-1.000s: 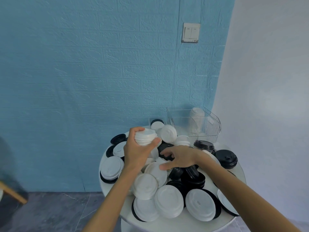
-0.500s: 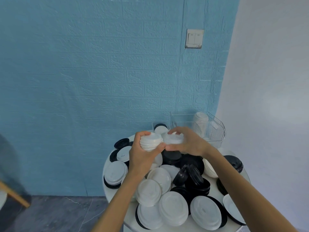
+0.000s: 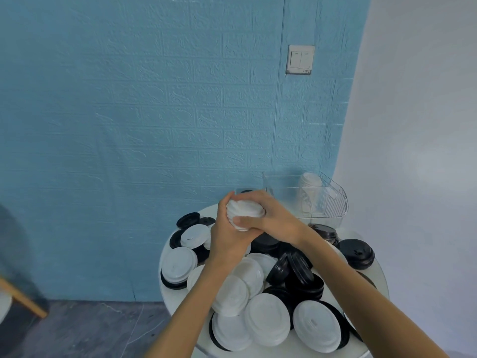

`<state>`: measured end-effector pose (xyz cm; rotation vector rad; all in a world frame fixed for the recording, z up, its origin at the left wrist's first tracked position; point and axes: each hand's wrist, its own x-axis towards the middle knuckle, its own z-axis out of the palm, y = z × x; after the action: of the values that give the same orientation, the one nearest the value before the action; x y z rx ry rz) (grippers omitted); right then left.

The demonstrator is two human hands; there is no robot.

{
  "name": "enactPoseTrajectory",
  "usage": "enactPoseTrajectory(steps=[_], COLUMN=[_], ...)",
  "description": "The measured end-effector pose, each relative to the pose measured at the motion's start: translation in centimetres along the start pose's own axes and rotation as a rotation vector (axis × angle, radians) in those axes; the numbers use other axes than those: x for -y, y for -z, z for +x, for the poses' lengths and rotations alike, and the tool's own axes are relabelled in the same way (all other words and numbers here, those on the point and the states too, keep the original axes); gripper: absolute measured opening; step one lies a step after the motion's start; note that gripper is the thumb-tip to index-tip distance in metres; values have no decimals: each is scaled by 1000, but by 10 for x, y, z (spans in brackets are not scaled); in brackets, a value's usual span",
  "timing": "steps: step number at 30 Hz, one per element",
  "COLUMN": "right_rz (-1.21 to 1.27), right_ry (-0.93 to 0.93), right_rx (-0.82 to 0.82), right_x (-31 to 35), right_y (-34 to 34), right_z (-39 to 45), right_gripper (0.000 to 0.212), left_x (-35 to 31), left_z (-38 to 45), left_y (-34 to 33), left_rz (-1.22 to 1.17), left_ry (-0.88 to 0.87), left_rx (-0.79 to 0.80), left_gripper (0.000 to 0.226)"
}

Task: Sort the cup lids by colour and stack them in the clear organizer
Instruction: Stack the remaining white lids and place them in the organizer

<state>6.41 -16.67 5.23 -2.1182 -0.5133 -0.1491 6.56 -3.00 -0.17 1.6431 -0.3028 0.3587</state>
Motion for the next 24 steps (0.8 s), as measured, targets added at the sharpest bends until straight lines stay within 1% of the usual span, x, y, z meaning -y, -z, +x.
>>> enactPoseTrajectory(steps=[2, 3, 6, 7, 9, 11, 13, 14, 15, 16, 17, 18, 19, 21, 24], right_rz=[18, 22, 32, 27, 17, 146, 267, 201, 14, -242, -489, -667, -768, -852, -962], right_ry=[-24, -29, -18, -31, -64, -92, -141, -166, -190, -221, -257, -290, -317, -344, -325], right_rx=[43, 66, 99, 95, 103, 112, 52, 3, -31, -26, 19, 72, 121, 202, 268], right_x=[-2, -1, 3, 0, -2, -6, -10, -12, -16, -22, -28, -32, -36, -37, -38], right_y=[-1, -1, -2, -3, -3, -1, 1, 1, 1, 0, -4, -9, -15, -28, -38], right_z=[1, 0, -2, -2, -4, -8, -12, -14, -15, -15, -16, -16, -15, -16, -17], right_gripper=[44, 43, 37, 39, 53, 63, 60, 60, 61, 60, 57, 53, 51, 53, 53], left_x=[-1, -1, -4, -4, -3, 0, 5, 6, 6, 5, 4, 4, 4, 3, 0], left_z=[-4, -6, -9, -10, -11, -11, -10, -9, -8, -7, -7, -6, -7, -9, -12], left_y=[0, -1, -2, -2, 1, 6, 13, 18, 22, 25, 28, 30, 31, 32, 34], left_rz=[-1, 3, 0, 1, 29, 52, 65, 74, 80, 85, 83, 73, 64, 70, 74], left_ry=[-3, -9, -25, -33, -51, -56, -41, -36, -34, -31, -29, -28, -27, -30, -50], left_rx=[-5, -16, -45, -48, -50, -60, -101, -126, -143, -152, -151, -148, -148, -151, -157], left_gripper=[103, 102, 86, 82, 72, 60, 54, 54, 54, 55, 56, 56, 56, 56, 58])
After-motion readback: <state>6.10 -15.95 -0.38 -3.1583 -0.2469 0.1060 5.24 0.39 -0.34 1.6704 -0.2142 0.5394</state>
